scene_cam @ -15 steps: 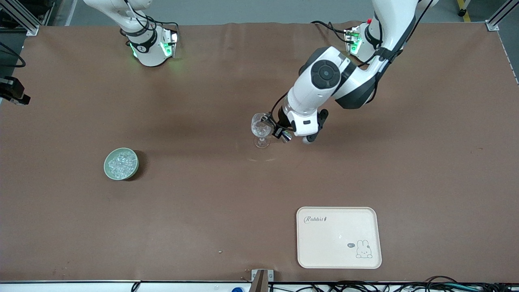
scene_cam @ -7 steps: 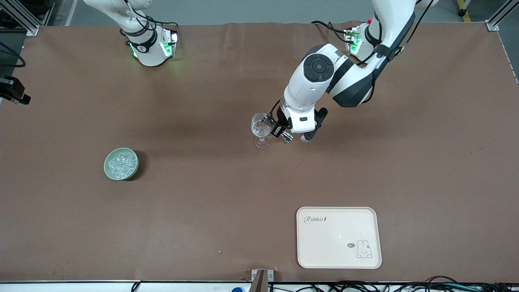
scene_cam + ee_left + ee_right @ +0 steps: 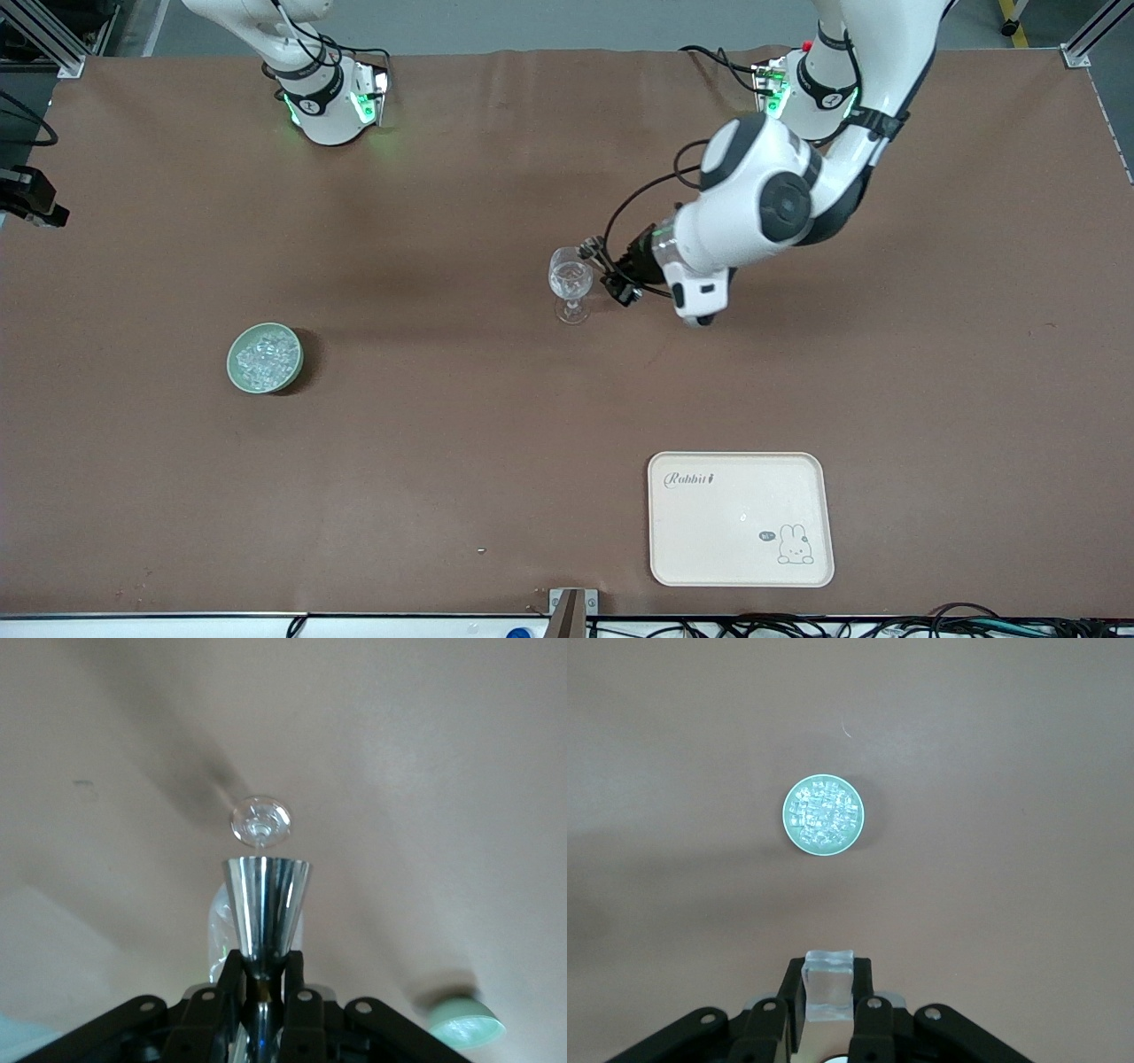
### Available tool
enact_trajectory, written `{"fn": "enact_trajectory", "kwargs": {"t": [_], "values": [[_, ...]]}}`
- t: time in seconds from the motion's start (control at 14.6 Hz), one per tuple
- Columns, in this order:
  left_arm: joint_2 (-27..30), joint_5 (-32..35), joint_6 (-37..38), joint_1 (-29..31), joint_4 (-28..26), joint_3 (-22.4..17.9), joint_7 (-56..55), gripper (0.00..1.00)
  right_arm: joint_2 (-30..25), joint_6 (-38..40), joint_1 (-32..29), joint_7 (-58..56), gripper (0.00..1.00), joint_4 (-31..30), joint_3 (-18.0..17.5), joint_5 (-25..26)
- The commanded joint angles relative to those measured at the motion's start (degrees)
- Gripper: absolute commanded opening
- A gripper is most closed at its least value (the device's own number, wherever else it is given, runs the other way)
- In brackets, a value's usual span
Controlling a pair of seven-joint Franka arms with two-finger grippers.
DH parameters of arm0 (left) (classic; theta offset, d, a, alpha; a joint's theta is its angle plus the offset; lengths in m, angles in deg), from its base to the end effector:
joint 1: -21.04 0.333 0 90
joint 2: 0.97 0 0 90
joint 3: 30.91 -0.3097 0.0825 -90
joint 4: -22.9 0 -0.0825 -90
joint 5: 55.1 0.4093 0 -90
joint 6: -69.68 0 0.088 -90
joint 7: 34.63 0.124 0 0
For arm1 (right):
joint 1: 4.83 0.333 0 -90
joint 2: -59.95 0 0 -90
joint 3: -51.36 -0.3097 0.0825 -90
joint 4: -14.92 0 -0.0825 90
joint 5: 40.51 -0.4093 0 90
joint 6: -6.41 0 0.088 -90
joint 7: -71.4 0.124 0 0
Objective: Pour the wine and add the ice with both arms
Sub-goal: 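Tilt the jigger over the wine glass with the left gripper to pour, then carry the jigger to the tray while the right gripper brings ice over the glass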
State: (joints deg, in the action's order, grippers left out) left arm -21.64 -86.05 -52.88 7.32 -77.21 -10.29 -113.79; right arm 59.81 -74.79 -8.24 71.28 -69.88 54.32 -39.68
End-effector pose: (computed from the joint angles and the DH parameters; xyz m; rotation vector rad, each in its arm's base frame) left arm 0.5518 -0.3914 0.3588 2.3173 1.4127 -0.6519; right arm 0.5583 -0.0643 0.6341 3.1245 -0.1734 -0.0956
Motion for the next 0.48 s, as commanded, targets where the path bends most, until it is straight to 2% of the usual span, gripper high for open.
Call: {"fn": "enact_trajectory", "kwargs": {"t": [0.0, 0.21, 0.41], "values": [[0.4, -10.1, 2.0, -0.4, 1.7, -5.5, 5.0, 0.01, -0.4, 0.3, 1.8, 5.1, 0.01, -0.4, -0.6, -1.0], [-4.5, -16.0, 2.0, -0.3, 7.8, -10.3, 5.2, 0.01, -0.3, 0.3, 5.2, 13.3, 0.01, -0.5, -3.2, -1.0], [-10.4, -23.3, 2.0, -0.3, 12.7, -16.4, 5.3, 0.01, 0.7, -1.0, 6.7, 21.4, 0.0, -0.4, -10.4, -0.3]]}}
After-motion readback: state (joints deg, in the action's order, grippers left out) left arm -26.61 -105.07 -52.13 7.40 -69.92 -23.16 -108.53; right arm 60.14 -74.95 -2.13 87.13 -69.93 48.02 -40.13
